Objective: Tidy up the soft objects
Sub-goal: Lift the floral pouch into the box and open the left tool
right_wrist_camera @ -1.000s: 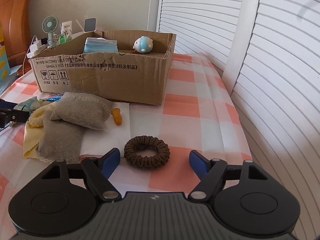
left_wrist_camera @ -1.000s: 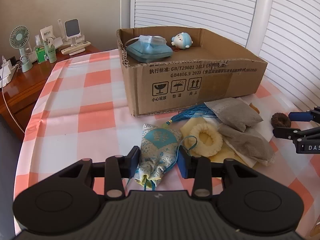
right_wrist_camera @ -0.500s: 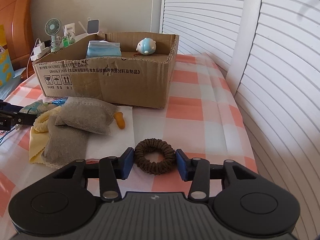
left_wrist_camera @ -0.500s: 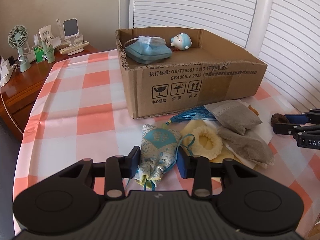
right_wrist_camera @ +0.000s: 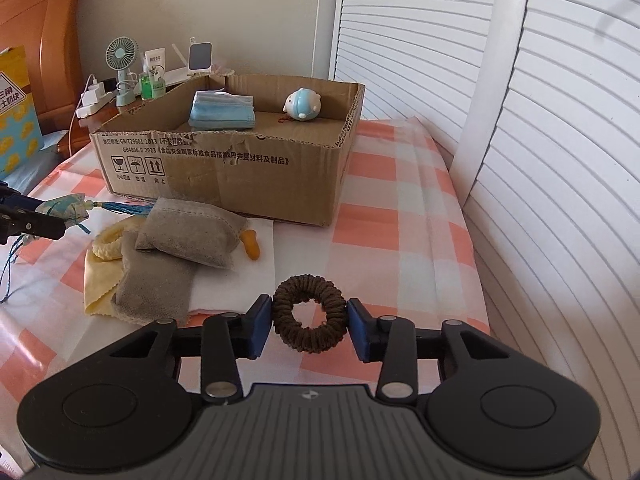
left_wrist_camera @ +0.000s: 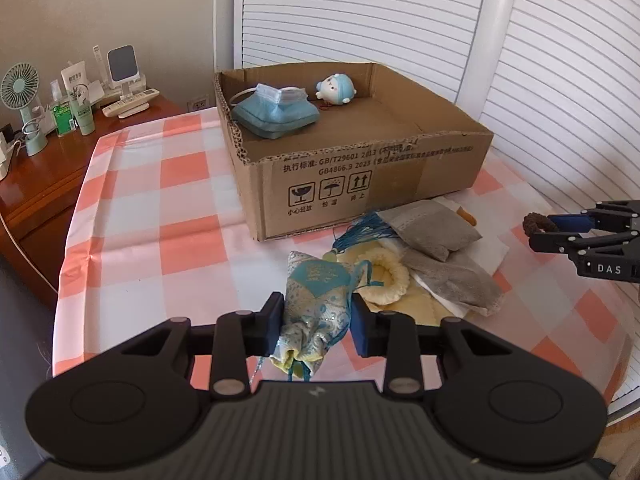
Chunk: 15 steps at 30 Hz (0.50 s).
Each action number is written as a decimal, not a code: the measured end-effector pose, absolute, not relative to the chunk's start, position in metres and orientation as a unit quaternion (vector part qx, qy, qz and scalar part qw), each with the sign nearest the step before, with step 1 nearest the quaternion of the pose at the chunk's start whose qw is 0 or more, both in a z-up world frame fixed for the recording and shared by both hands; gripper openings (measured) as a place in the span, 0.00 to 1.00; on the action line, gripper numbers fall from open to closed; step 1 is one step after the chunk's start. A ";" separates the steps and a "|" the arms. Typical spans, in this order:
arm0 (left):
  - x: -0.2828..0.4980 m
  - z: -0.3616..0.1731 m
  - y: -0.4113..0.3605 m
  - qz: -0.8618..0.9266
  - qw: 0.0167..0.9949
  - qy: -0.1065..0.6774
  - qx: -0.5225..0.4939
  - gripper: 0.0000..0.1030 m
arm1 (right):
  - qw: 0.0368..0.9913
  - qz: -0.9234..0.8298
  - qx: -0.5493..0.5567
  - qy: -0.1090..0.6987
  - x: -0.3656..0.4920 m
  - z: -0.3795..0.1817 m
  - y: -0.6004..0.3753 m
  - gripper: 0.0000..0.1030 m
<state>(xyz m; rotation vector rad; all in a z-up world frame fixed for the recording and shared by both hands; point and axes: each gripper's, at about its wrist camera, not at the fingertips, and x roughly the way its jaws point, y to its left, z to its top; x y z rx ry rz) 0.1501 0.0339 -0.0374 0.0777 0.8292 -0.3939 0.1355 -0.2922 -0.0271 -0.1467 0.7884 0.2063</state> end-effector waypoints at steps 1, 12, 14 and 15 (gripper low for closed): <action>0.148 -0.034 0.034 -0.194 0.895 0.401 0.041 0.32 | 0.915 0.104 -0.072 0.382 0.134 -0.025 -0.292 0.44; 0.145 0.021 0.026 -0.246 0.891 0.375 0.079 0.31 | 0.917 0.135 -0.086 0.366 0.126 0.006 -0.290 0.44; 0.148 0.032 0.022 -0.255 0.892 0.364 0.083 0.31 | 0.919 0.139 -0.086 0.359 0.125 0.010 -0.290 0.44; 0.150 0.037 0.020 -0.257 0.893 0.359 0.086 0.31 | 0.919 0.142 -0.084 0.358 0.124 0.012 -0.290 0.44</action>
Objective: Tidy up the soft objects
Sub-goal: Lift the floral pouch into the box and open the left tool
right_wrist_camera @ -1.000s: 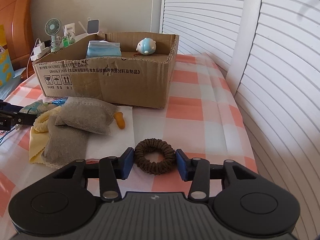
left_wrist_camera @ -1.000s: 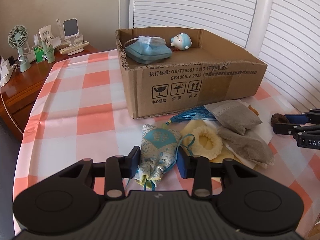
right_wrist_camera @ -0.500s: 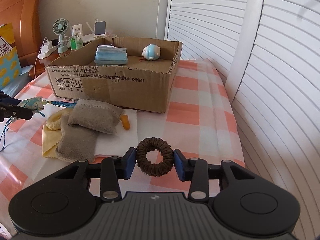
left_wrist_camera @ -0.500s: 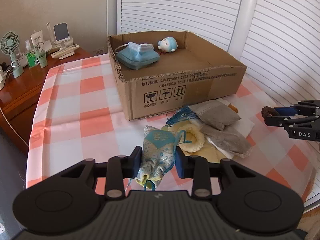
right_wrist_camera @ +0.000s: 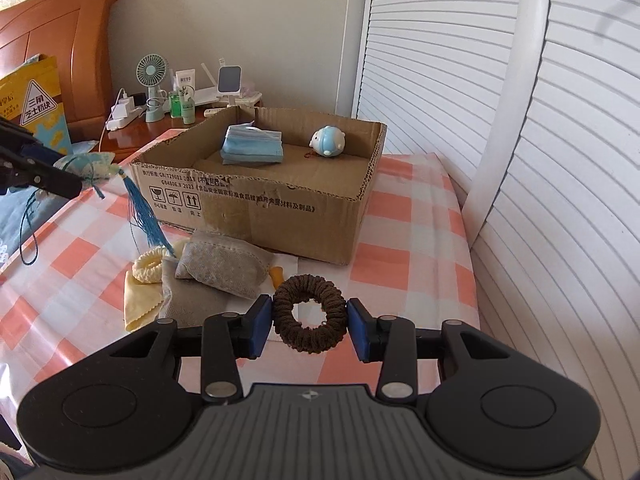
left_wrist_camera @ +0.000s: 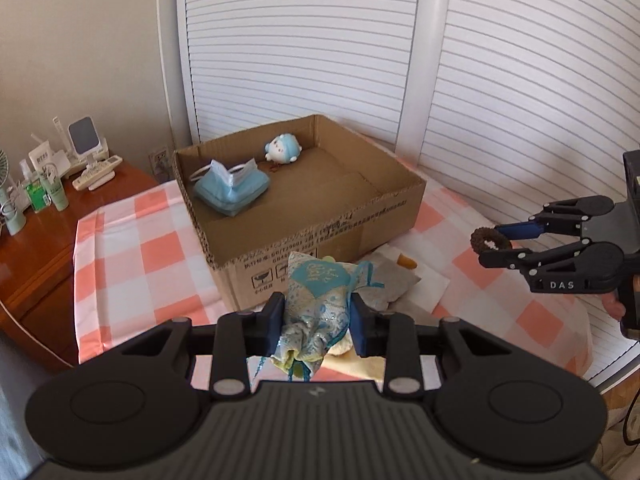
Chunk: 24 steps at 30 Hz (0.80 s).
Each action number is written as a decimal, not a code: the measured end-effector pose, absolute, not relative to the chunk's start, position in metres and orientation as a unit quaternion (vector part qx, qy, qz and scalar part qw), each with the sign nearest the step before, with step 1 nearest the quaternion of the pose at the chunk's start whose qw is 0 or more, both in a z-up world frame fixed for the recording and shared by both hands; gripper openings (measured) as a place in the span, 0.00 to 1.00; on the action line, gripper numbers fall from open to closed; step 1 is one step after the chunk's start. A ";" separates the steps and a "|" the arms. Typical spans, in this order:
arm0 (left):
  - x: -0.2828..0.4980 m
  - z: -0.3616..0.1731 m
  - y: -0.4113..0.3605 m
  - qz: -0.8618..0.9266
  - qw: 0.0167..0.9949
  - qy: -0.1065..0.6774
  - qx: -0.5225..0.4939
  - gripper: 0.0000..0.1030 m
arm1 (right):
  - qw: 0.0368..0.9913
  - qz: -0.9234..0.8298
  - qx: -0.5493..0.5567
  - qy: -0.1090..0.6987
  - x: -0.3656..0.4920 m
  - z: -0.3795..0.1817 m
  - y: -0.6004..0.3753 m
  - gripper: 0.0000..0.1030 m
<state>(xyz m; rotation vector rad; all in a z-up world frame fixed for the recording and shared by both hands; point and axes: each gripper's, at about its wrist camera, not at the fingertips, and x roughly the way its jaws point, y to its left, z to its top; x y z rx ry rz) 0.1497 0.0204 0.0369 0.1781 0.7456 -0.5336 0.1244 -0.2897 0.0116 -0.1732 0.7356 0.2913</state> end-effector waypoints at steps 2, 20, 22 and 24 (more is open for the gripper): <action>0.155 0.047 0.015 -0.262 0.895 0.348 0.094 0.31 | 0.920 0.145 -0.081 0.355 0.124 0.014 -0.289 0.44; 0.262 0.079 -0.035 -0.260 0.911 0.285 0.143 0.31 | 0.924 0.148 -0.069 0.346 0.123 0.021 -0.294 0.44; 0.269 0.071 -0.039 -0.256 0.911 0.284 0.152 0.31 | 0.924 0.147 -0.068 0.346 0.124 0.022 -0.295 0.44; 0.276 0.064 -0.042 -0.258 0.908 0.295 0.147 0.32 | 0.924 0.146 -0.067 0.346 0.124 0.022 -0.296 0.44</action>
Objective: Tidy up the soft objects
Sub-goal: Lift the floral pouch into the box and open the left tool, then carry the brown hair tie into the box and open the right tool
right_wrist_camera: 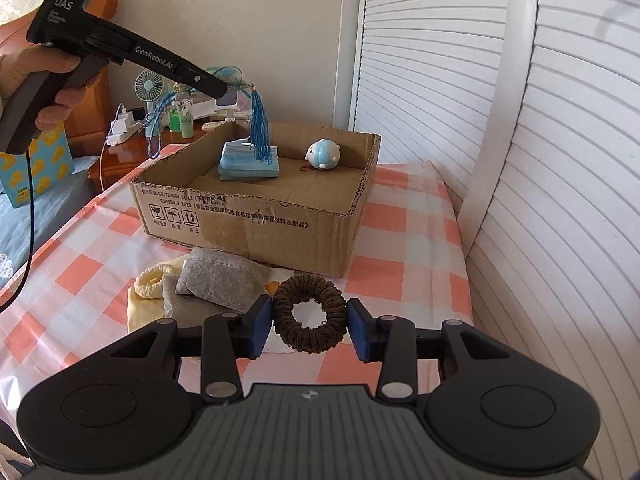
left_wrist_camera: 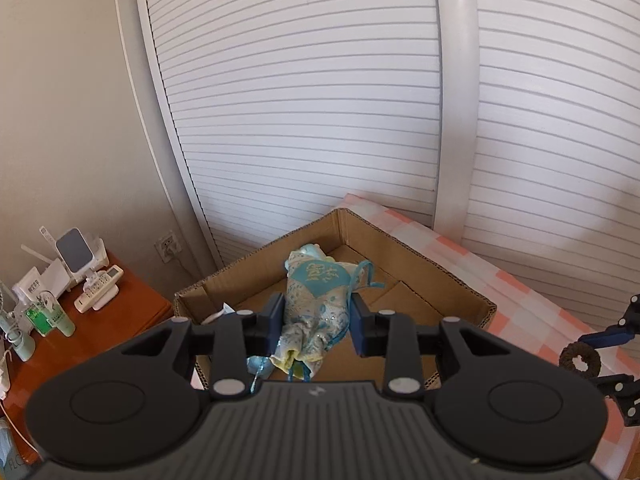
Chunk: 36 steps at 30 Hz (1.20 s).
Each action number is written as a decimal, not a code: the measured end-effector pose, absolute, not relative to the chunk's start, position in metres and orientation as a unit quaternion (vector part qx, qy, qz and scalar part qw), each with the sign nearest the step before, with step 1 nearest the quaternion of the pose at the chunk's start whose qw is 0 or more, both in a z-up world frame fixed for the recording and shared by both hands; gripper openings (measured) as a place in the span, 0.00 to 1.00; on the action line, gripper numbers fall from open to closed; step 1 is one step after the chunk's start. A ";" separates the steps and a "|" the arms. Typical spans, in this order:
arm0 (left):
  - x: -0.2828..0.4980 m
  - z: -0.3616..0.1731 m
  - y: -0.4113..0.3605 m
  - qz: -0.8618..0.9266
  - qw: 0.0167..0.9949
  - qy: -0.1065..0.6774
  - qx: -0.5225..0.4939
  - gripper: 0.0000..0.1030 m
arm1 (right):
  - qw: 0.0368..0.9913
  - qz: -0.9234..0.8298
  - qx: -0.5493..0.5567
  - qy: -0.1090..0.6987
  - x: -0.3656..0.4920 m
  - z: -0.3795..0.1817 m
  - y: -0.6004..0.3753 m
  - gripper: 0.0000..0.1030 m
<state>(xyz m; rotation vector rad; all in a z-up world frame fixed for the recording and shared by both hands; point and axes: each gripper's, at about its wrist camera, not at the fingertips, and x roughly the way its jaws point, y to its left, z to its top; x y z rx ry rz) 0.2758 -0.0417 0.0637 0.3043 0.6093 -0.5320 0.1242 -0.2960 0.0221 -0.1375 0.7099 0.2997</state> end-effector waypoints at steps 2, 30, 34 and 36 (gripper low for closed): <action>0.277 0.056 -0.040 -0.258 0.907 0.300 0.144 0.38 | 0.925 0.144 -0.066 0.346 0.125 0.022 -0.297 0.44; 0.139 0.031 -0.008 -0.132 0.946 0.297 0.025 1.00 | 0.925 0.166 -0.064 0.335 0.136 0.038 -0.279 0.44; 0.127 0.030 -0.008 -0.088 0.954 0.285 0.036 0.99 | 0.929 0.167 -0.063 0.325 0.146 0.046 -0.277 0.44; 0.124 0.028 -0.008 -0.075 0.955 0.285 0.041 0.99 | 0.930 0.169 -0.062 0.320 0.153 0.052 -0.276 0.44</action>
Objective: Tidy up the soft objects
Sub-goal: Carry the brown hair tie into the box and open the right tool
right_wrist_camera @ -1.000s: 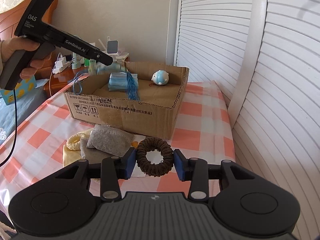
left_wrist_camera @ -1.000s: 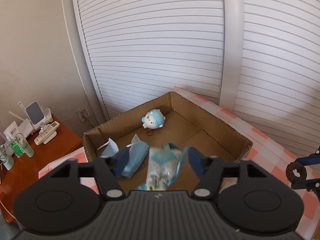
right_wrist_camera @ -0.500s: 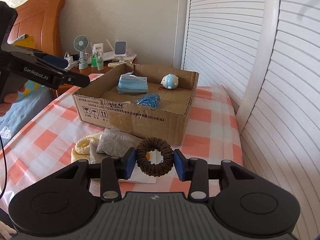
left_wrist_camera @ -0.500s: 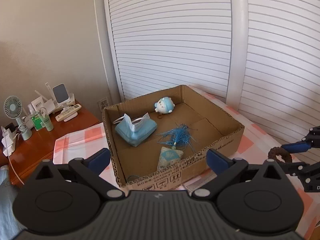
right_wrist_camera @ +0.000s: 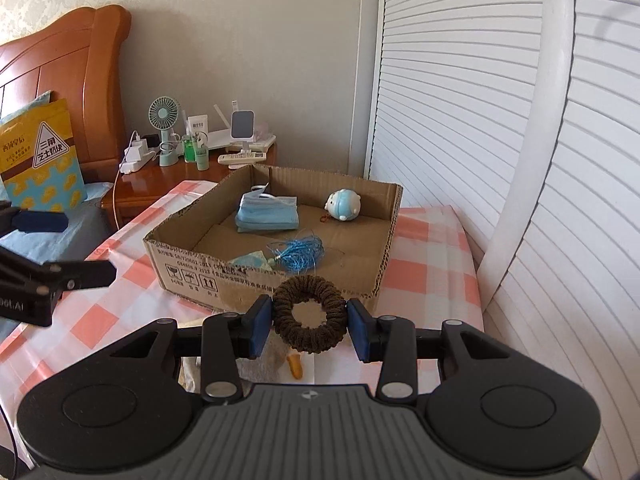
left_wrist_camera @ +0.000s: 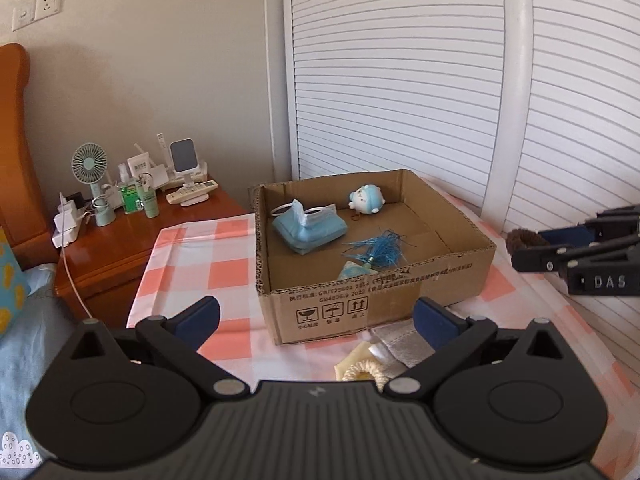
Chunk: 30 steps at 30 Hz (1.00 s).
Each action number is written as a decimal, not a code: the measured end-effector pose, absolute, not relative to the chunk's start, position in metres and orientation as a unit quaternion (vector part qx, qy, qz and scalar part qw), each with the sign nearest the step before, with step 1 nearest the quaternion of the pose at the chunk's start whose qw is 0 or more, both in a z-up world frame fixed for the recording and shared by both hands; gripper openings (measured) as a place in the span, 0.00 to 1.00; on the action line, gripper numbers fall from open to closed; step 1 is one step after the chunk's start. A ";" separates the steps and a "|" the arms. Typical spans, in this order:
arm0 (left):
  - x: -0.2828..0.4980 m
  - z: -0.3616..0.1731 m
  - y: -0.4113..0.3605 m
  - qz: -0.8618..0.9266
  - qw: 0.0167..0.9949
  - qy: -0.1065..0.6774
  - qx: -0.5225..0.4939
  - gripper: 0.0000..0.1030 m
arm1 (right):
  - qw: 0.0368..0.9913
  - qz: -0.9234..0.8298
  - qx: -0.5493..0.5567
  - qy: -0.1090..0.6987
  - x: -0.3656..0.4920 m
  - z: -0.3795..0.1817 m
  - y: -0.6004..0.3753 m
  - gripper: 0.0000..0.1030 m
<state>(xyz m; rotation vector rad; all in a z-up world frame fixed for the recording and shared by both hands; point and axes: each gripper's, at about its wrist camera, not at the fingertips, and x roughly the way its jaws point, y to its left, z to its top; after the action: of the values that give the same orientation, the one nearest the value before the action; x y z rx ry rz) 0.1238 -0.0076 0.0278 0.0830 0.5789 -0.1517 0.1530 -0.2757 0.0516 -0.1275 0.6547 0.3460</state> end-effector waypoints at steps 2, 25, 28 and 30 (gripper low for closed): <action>0.121 0.026 -0.007 -0.071 0.954 0.287 0.042 0.99 | 0.931 0.171 -0.065 0.315 0.162 0.057 -0.273 0.44; 0.110 0.015 0.012 -0.012 0.955 0.296 0.031 0.99 | 0.923 0.167 -0.076 0.337 0.343 0.057 -0.229 0.45; 0.108 0.015 0.013 -0.009 0.954 0.297 0.031 0.99 | 0.923 0.151 -0.078 0.344 0.363 0.050 -0.226 0.71; 0.108 0.015 0.014 -0.009 0.954 0.297 0.030 0.99 | 0.923 0.138 -0.077 0.352 0.373 0.045 -0.225 0.83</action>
<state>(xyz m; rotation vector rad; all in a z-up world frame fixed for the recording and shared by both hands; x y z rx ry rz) 0.1076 0.0136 0.0148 0.0606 0.6038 -0.0190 0.3730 -0.2251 0.0448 -0.1588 0.7228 0.2824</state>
